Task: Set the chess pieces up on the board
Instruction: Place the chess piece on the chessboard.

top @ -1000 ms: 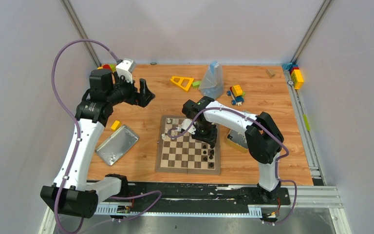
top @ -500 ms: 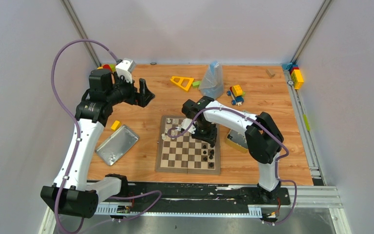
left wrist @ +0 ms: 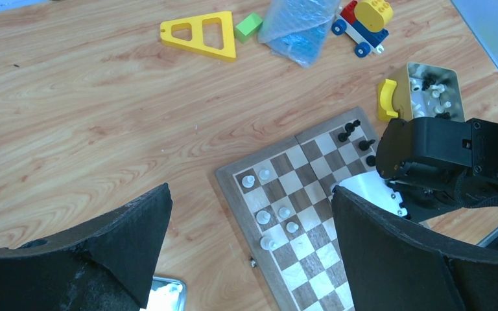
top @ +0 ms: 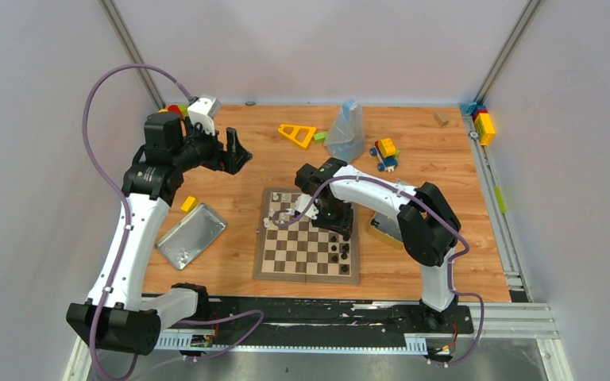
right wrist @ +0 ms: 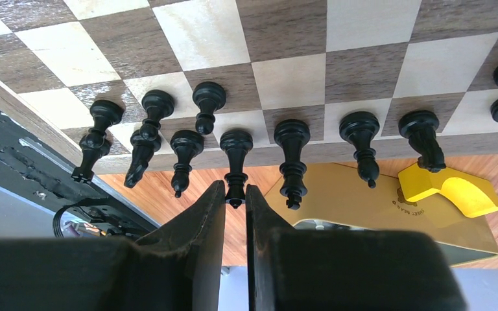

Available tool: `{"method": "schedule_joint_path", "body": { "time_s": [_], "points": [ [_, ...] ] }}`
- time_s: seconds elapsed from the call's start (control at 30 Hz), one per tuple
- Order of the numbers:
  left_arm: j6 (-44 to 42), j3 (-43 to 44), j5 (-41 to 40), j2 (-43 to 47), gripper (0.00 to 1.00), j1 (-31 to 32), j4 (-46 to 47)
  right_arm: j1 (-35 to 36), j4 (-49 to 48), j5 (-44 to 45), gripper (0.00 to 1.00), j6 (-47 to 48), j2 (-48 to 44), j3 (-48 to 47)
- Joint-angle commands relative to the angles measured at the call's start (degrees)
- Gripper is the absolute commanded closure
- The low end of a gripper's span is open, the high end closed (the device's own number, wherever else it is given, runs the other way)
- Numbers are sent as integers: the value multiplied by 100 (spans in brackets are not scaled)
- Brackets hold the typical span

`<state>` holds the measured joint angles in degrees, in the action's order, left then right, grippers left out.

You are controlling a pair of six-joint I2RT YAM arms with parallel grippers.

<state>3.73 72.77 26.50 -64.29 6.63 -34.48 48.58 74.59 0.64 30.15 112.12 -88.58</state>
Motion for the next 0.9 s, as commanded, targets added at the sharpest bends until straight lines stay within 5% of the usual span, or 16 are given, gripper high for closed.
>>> {"method": "schedule_joint_path", "body": {
  "time_s": [0.0,0.87],
  "points": [
    [39,-42,108,159,0,-63,202,60,-34,67,93,-24,-14,-175],
    [56,-85,168,163,0,-114,227,69,-96,28,80,-72,-71,-233]
  ]
}}
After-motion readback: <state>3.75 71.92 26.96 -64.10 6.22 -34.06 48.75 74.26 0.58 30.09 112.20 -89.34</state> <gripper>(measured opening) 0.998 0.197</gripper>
